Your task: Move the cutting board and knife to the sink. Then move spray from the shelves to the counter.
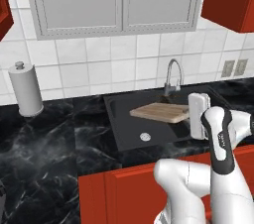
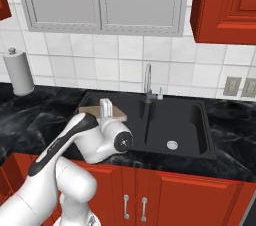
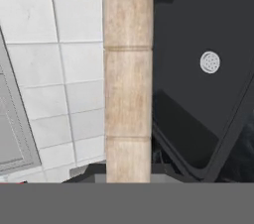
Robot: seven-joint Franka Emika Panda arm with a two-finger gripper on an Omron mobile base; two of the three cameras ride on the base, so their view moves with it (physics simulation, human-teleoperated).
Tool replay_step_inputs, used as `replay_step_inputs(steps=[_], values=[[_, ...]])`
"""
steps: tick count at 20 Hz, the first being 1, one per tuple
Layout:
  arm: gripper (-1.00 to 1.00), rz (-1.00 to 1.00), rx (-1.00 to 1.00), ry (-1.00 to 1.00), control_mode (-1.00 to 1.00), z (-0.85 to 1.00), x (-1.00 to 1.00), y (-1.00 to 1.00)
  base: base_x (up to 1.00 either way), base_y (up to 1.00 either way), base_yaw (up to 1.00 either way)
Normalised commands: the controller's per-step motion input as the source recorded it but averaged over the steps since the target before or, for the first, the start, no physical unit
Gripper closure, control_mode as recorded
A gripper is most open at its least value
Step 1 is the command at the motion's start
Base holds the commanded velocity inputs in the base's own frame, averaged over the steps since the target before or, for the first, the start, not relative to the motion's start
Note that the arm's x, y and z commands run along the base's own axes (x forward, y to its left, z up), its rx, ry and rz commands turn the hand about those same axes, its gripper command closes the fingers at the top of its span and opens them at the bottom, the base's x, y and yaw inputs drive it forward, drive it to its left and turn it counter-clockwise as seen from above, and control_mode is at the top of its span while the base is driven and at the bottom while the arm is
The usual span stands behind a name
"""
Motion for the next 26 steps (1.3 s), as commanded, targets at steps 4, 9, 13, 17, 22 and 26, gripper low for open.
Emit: replay_step_inputs(steps=[4, 9, 13, 17, 22, 26], values=[[1.00, -0.13, 0.00, 0.18, -1.00, -0.07, 0.18, 0.08, 0.00, 0.00, 0.00], [1.00, -0.17, 0.00, 0.10, -1.00, -0.07, 0.23, 0.10, 0.00, 0.00, 0.00], [1.00, -0.18, -0.01, 0.12, -1.00, -0.05, 0.33, 0.14, 0.00, 0.00, 0.00], [1.00, -0.08, 0.00, 0.13, -1.00, -0.04, 0.31, 0.11, 0.00, 0.00, 0.00], [1.00, -0.02, -0.01, 0.14, -1.00, -0.08, 0.30, 0.24, 0.00, 0.00, 0.00], [1.00, 0.00, -0.01, 0.01, -1.00, -0.12, 0.23, 0.19, 0.00, 0.00, 0.00]])
